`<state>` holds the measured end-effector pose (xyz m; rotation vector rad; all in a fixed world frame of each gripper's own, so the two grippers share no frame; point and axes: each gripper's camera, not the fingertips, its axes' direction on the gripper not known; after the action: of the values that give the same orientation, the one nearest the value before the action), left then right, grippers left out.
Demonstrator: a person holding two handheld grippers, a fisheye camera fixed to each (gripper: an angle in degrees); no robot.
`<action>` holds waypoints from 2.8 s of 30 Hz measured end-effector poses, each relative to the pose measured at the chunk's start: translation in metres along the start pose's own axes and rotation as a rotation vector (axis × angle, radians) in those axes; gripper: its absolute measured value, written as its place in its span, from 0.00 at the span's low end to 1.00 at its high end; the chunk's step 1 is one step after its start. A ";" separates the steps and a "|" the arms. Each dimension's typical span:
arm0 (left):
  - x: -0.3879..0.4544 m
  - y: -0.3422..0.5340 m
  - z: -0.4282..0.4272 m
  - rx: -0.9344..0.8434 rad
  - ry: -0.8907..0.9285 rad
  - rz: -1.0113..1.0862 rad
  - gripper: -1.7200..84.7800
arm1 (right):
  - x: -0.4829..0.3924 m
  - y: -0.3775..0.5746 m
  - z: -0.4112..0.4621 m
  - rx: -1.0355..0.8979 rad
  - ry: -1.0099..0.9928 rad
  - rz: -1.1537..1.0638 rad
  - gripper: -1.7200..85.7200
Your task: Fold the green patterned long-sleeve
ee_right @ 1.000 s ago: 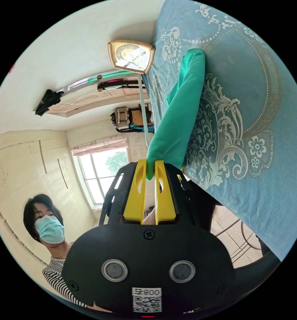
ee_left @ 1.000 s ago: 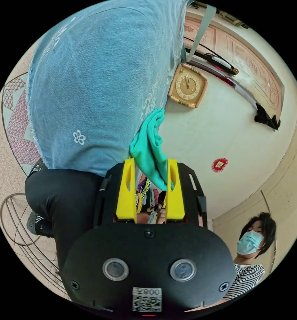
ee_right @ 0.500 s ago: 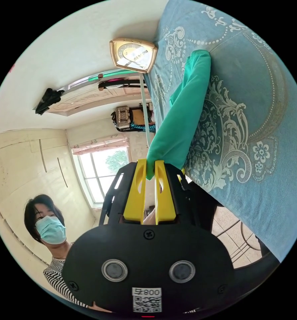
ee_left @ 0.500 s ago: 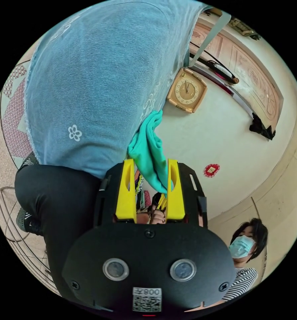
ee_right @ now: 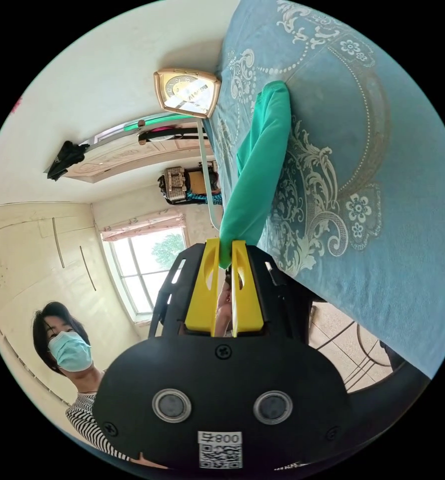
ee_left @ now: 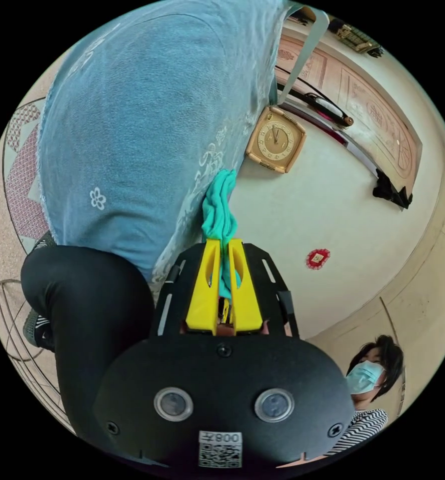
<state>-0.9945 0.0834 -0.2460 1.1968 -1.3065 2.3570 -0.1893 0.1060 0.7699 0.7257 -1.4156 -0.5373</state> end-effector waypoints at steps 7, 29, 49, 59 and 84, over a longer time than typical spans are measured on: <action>0.029 0.039 0.062 -0.096 0.008 0.054 0.06 | -0.035 0.059 -0.057 0.035 -0.002 -0.017 0.05; 0.085 0.249 0.430 -0.506 0.076 0.188 0.06 | -0.188 0.302 -0.314 0.309 -0.098 -0.209 0.04; 0.138 0.464 1.085 -0.837 0.098 0.444 0.06 | -0.421 0.302 -0.715 0.620 0.016 -0.475 0.04; 0.001 0.647 1.374 -1.045 -0.032 0.463 0.05 | -0.423 0.344 -0.919 0.735 0.295 -0.275 0.05; -0.270 0.923 1.604 -1.321 -0.498 0.532 0.05 | -0.368 0.378 -1.031 0.529 0.725 0.130 0.05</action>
<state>-0.3932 -1.6592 -0.5621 0.9613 -2.8465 0.7662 0.7644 0.7629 0.7875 1.1003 -0.8984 0.2201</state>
